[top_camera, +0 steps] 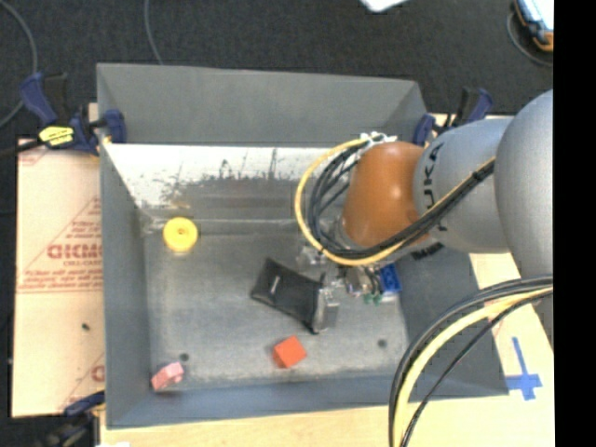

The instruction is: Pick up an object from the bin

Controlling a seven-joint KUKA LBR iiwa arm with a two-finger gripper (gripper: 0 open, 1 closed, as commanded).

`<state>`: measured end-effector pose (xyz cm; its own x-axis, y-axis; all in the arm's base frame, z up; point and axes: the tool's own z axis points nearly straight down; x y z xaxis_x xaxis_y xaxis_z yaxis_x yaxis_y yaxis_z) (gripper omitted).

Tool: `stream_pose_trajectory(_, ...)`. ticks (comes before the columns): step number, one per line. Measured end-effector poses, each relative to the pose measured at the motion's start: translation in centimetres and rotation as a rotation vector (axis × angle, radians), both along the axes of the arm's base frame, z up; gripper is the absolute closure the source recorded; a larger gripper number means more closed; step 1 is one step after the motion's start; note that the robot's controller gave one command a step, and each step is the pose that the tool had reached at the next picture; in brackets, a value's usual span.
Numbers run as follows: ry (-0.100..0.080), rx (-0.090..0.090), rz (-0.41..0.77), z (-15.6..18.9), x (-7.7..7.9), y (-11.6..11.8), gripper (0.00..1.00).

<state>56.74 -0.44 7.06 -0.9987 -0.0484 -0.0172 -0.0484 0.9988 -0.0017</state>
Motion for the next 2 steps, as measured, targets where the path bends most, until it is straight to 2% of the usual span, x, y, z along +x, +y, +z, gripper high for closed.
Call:
stream_pose_trajectory(1, -0.010, -0.009, 0.049, 0.01, -0.75, -1.80, 1.00)
stream_pose_trajectory(2, -0.010, -0.009, 0.050, 0.02, -0.75, -1.80, 1.00)
